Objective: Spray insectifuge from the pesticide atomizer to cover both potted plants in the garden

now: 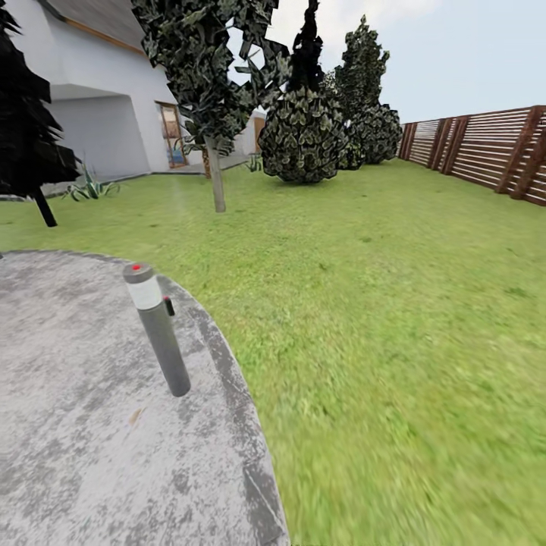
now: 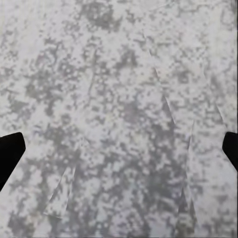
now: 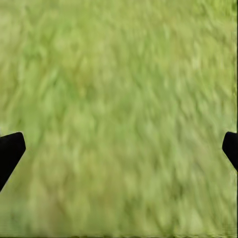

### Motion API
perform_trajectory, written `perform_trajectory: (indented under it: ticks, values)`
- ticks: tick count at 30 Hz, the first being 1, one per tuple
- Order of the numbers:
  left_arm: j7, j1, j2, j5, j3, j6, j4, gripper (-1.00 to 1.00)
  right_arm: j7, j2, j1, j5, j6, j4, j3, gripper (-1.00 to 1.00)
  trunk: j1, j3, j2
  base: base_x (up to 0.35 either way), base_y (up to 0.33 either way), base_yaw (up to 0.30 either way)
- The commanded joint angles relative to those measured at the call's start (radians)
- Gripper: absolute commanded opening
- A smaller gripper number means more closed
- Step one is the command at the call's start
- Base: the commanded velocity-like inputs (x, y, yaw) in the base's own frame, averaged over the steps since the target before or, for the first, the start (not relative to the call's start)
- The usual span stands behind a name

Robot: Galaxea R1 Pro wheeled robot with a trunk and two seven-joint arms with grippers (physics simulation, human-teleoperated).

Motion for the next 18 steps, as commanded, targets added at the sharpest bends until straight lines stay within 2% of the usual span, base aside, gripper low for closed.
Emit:
perform_trajectory:
  ticks: [1, 8, 18]
  values:
    - [0.000, 0.000, 0.000, 0.001, 0.000, -0.003, 0.000, 1.00, -0.001, 0.000, -0.001, 0.000, -0.003, 0.001, 0.000, 1.00, 0.000, -0.001, 0.000, 0.000, -0.272, -0.288]
    - [0.000, 0.000, 0.001, 0.001, 0.000, -0.003, 0.000, 1.00, 0.000, 0.000, -0.001, 0.000, -0.003, 0.001, 0.000, 1.00, 0.000, -0.005, 0.000, 0.000, -0.272, -0.238]
    - [0.000, 0.001, 0.003, 0.001, 0.000, -0.003, 0.002, 1.00, 0.004, 0.000, -0.001, 0.004, -0.003, 0.003, 0.003, 1.00, 0.000, -0.005, 0.000, 0.000, -0.272, -0.024]
